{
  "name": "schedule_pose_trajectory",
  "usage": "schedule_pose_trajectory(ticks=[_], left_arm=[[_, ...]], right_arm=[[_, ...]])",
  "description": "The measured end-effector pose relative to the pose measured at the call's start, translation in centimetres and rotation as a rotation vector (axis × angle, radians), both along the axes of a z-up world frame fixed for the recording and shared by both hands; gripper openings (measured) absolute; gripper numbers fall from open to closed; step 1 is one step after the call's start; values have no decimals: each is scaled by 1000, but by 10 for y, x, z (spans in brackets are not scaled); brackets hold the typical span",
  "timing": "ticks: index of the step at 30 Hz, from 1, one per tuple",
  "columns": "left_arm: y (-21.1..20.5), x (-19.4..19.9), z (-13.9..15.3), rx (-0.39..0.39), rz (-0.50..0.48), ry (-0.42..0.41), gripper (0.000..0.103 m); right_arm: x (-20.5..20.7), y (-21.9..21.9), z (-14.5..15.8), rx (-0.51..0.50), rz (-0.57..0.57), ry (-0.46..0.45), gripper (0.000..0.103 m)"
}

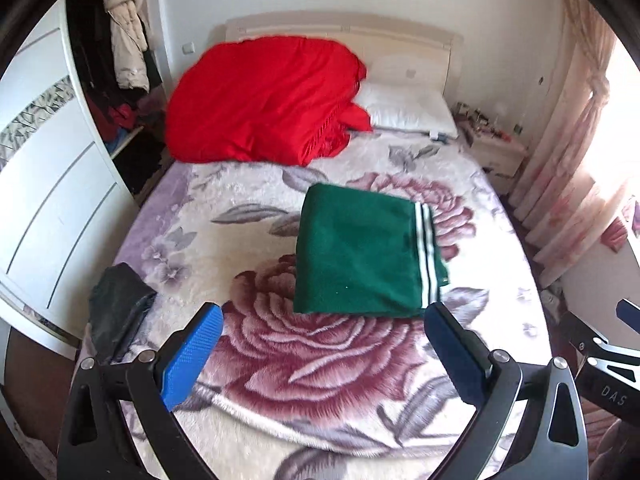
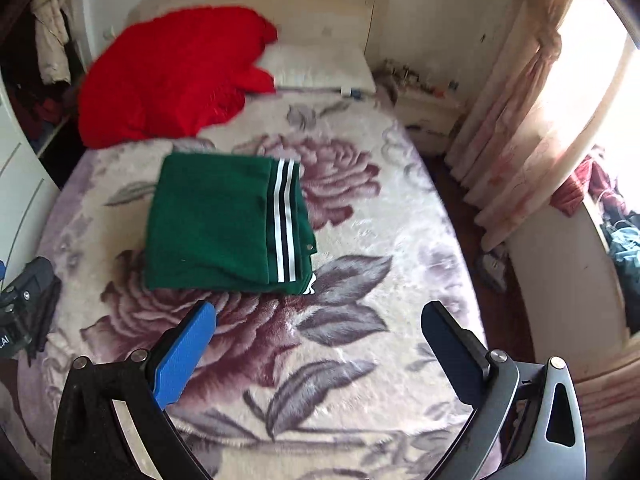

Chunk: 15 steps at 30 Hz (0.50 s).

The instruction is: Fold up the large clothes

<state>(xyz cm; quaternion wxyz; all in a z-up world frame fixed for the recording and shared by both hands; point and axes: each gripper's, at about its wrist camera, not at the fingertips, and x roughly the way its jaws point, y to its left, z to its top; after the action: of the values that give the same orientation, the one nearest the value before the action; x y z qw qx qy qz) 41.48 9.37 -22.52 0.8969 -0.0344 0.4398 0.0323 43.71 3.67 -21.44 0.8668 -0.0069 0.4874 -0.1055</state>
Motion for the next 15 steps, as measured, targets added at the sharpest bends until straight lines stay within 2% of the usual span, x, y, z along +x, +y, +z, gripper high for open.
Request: schedule_pose_trajectory(ticks=[7, 15], left_arm=[[-4, -65, 76, -3, 15, -67, 103], [-11, -115, 121, 13, 17, -133, 103]], right_arm=[[-81, 3, 106, -1, 42, -100, 103], [-150, -4, 185, 13, 69, -193, 103]])
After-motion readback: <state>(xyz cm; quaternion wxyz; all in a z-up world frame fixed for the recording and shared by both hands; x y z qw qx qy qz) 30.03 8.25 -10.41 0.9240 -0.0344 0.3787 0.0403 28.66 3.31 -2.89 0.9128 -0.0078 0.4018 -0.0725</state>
